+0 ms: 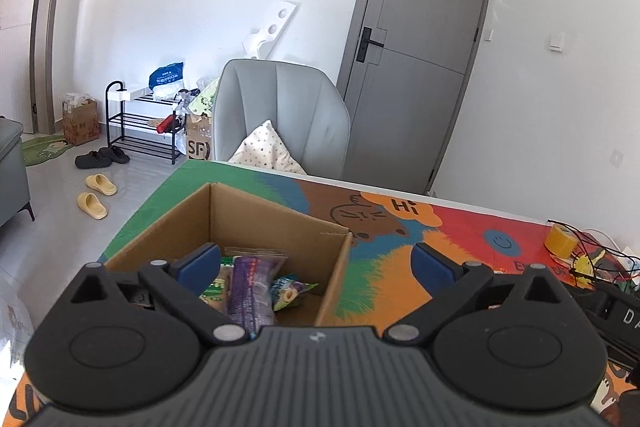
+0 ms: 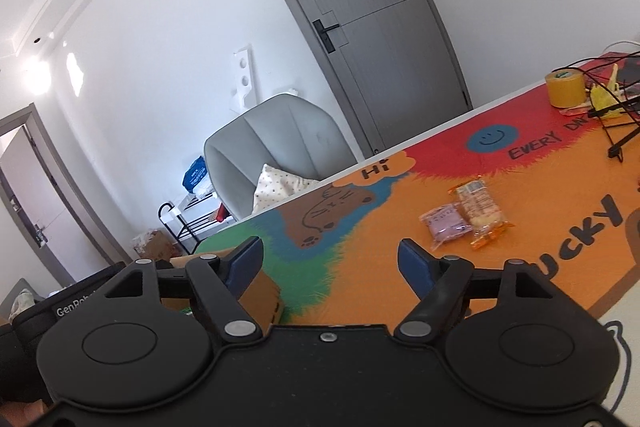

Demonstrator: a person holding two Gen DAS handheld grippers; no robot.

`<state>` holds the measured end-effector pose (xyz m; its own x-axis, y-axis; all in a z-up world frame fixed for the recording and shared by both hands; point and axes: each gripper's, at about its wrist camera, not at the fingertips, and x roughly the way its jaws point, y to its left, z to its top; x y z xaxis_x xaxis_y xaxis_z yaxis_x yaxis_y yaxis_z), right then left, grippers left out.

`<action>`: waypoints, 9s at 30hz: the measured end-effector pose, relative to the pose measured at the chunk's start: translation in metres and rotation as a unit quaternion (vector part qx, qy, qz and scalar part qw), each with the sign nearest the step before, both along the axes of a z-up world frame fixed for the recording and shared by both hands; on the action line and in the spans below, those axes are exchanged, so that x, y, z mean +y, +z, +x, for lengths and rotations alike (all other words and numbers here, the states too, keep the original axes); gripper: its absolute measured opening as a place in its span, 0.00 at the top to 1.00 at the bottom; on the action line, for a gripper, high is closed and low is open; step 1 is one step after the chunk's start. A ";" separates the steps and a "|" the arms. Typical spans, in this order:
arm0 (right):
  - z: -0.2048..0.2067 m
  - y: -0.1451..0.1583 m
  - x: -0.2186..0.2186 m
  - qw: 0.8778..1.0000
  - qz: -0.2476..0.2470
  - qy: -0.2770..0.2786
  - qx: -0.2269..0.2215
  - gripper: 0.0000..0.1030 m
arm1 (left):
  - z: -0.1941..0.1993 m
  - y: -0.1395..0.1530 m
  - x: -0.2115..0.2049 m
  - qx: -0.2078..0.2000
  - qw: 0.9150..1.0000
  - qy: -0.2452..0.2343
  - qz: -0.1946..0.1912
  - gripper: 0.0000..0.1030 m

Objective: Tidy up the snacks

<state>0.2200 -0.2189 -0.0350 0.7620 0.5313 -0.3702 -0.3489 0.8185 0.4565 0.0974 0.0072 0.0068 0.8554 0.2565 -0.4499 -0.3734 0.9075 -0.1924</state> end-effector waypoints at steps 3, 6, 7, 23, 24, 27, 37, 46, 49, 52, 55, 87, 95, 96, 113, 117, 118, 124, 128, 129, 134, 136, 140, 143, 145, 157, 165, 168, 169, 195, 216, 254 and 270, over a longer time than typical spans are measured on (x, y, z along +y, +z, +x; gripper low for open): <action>0.006 -0.007 -0.017 1.000 0.002 -0.018 0.006 0.28 | 0.008 -0.001 -0.012 0.003 1.000 -0.014 0.002 0.02; 0.013 -0.012 -0.032 0.999 0.005 -0.036 0.009 0.28 | 0.017 -0.004 -0.023 0.006 1.000 -0.024 0.002 0.02; 0.016 -0.015 -0.036 0.999 0.007 -0.042 0.011 0.28 | 0.021 -0.005 -0.027 0.009 1.000 -0.028 0.002 0.02; 0.072 -0.035 -0.073 0.997 0.008 -0.062 0.044 0.42 | 0.094 -0.016 -0.082 0.041 0.996 -0.075 -0.016 0.03; 0.077 -0.036 -0.074 0.997 0.009 -0.061 0.048 0.42 | 0.100 -0.018 -0.085 0.046 0.996 -0.075 -0.017 0.03; 0.091 -0.042 -0.075 0.996 0.013 -0.056 0.064 0.45 | 0.114 -0.024 -0.091 0.055 0.995 -0.078 -0.024 0.05; 0.135 -0.062 -0.072 0.993 0.016 -0.044 0.111 0.55 | 0.167 -0.047 -0.112 0.107 0.991 -0.075 -0.044 0.24; 0.167 -0.084 -0.075 0.988 0.038 -0.041 0.142 0.57 | 0.206 -0.073 -0.123 0.145 0.985 -0.065 -0.071 0.34; 0.173 -0.092 -0.079 0.987 0.053 -0.038 0.147 0.57 | 0.217 -0.081 -0.127 0.153 0.984 -0.063 -0.069 0.34; 0.174 -0.097 -0.081 0.986 0.060 -0.038 0.152 0.57 | 0.226 -0.088 -0.130 0.162 0.982 -0.065 -0.073 0.34; 0.175 -0.101 -0.082 0.985 0.065 -0.037 0.156 0.58 | 0.233 -0.095 -0.133 0.169 0.980 -0.064 -0.079 0.34; 0.167 -0.098 -0.013 0.991 -0.108 -0.025 0.075 0.55 | 0.197 -0.098 -0.067 0.161 0.984 -0.012 -0.073 0.59; 0.149 -0.087 -0.026 0.993 -0.070 -0.035 0.091 0.67 | 0.174 -0.087 -0.061 0.150 0.986 -0.017 -0.073 0.60; 0.144 -0.084 -0.027 0.993 -0.062 -0.037 0.090 0.67 | 0.170 -0.084 -0.061 0.146 0.986 -0.020 -0.072 0.60; 0.065 -0.028 -0.023 0.999 0.034 -0.019 0.029 0.67 | 0.089 -0.013 -0.042 0.041 0.997 -0.034 -0.055 0.60; 0.053 -0.018 -0.014 0.999 0.042 -0.008 0.018 0.67 | 0.069 0.001 -0.032 0.021 0.998 -0.030 -0.055 0.60; 0.050 -0.015 -0.011 0.999 0.042 -0.005 0.014 0.67 | 0.065 0.003 -0.029 0.016 0.998 -0.029 -0.054 0.60; 0.035 -0.002 0.006 0.999 0.044 0.016 -0.001 0.67 | 0.037 0.015 -0.008 0.000 0.998 -0.016 -0.058 0.60; 0.027 0.006 0.021 0.998 0.042 0.034 -0.011 0.67 | 0.023 0.017 0.011 -0.006 0.998 0.000 -0.063 0.60; 0.026 0.007 0.025 0.998 0.041 0.039 -0.013 0.67 | 0.020 0.018 0.016 -0.008 0.998 0.005 -0.063 0.60; 0.020 0.014 0.046 0.997 0.037 0.063 -0.020 0.67 | 0.006 0.018 0.039 -0.013 0.997 0.027 -0.066 0.60; 0.018 0.016 0.056 0.996 0.034 0.074 -0.022 0.67 | 0.003 0.018 0.048 -0.012 0.997 0.034 -0.068 0.60; 0.015 0.016 0.074 0.995 0.025 0.093 -0.024 0.67 | 0.000 0.012 0.065 -0.007 0.996 0.050 -0.074 0.60; 0.016 0.014 0.088 0.994 0.018 0.104 -0.021 0.67 | 0.000 0.006 0.077 -0.001 0.995 0.059 -0.082 0.60; 0.015 0.012 0.096 0.994 0.013 0.109 -0.017 0.67 | -0.001 0.001 0.085 0.002 0.994 0.063 -0.088 0.60; 0.003 0.006 0.139 0.991 -0.013 0.136 0.000 0.66 | -0.017 -0.018 0.111 0.042 0.990 0.058 -0.121 0.57; 0.006 -0.002 0.153 0.989 -0.018 0.146 0.009 0.62 | -0.030 -0.011 0.118 0.029 0.991 0.071 -0.108 0.34; 0.003 0.000 0.142 0.990 -0.013 0.137 0.008 0.48 | -0.029 -0.010 0.115 0.029 0.991 0.075 -0.105 0.30; 0.002 0.001 0.136 0.991 -0.010 0.131 0.007 0.45 | -0.028 -0.009 0.113 0.028 0.991 0.075 -0.104 0.26; 0.009 -0.005 0.007 1.000 0.013 -0.010 0.013 0.05 | 0.008 -0.002 0.008 0.029 0.999 0.000 -0.042 0.03; 0.033 -0.042 -0.060 0.996 0.007 -0.066 0.055 0.05 | 0.045 -0.018 -0.037 0.040 0.998 -0.048 -0.025 0.03; -0.033 -0.003 -0.054 0.993 -0.114 -0.004 0.023 0.00 | -0.031 -0.013 -0.015 0.105 0.991 -0.063 0.046 0.02; -0.059 0.016 -0.044 0.991 -0.130 0.017 0.004 0.00 | -0.061 0.002 -0.006 0.110 0.992 -0.055 0.042 0.02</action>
